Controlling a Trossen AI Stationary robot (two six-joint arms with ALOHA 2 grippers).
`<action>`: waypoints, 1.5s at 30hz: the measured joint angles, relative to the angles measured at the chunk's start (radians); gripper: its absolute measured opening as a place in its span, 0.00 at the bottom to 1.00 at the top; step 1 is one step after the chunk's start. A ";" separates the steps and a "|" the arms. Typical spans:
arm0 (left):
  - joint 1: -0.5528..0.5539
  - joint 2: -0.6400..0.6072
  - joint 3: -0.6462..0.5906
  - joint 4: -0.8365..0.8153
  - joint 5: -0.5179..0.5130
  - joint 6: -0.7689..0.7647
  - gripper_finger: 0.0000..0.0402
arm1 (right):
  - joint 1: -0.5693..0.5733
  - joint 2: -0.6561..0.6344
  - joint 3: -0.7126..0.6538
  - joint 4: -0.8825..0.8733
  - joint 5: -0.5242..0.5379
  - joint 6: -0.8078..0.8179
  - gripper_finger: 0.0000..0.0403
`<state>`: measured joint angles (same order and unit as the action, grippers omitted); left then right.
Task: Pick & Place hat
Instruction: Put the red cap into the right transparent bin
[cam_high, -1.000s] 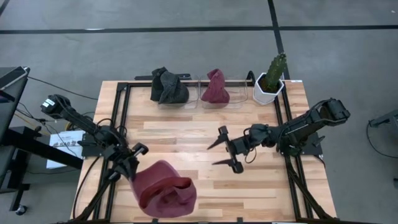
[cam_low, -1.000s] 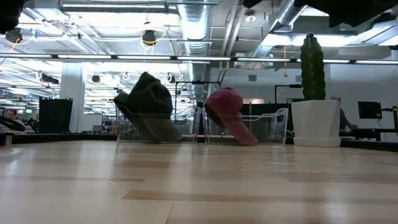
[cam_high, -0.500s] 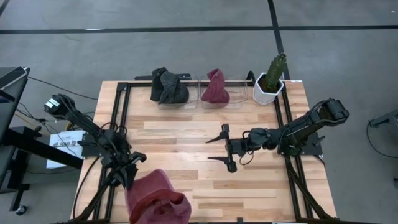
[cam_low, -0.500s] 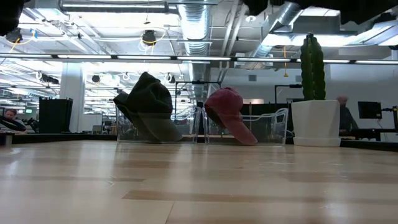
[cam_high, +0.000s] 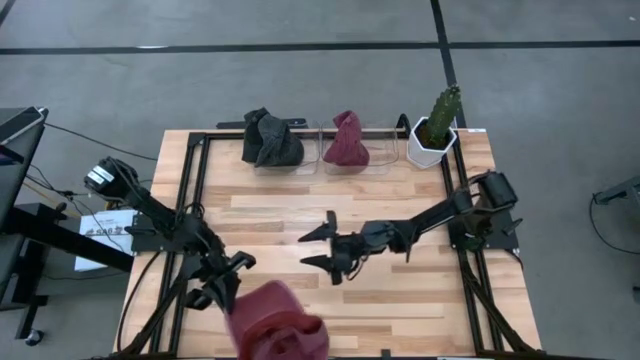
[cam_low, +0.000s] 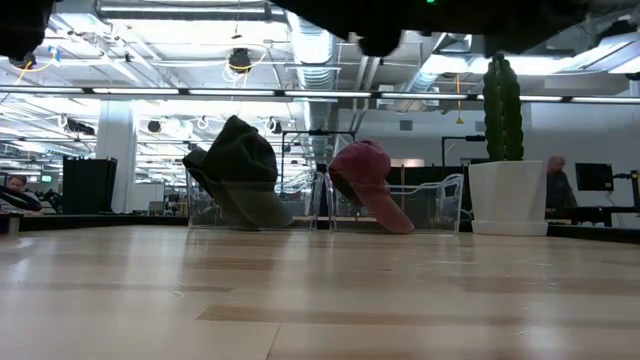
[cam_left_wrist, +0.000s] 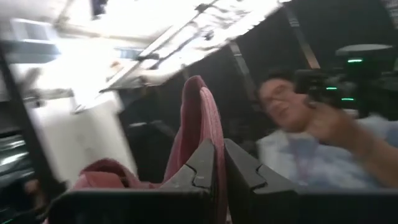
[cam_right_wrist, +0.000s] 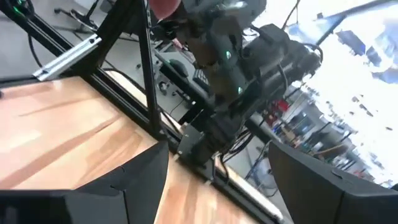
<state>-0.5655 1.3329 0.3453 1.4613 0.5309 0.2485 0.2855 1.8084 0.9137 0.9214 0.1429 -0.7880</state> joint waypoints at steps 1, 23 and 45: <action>-0.003 0.001 -0.001 0.006 -0.036 0.000 0.04 | 0.000 0.019 0.026 -0.001 -0.003 -0.017 0.67; 0.013 -0.016 0.187 -0.001 -0.380 -0.029 0.04 | -0.011 0.075 0.191 0.019 -0.208 -0.092 0.67; 0.001 -0.014 0.186 -0.005 -0.372 -0.070 0.04 | -0.026 0.074 0.191 0.235 -0.270 -0.139 0.38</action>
<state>-0.5648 1.3186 0.5316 1.4563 0.1593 0.1781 0.2596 1.8828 1.1046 1.1564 -0.1273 -0.9268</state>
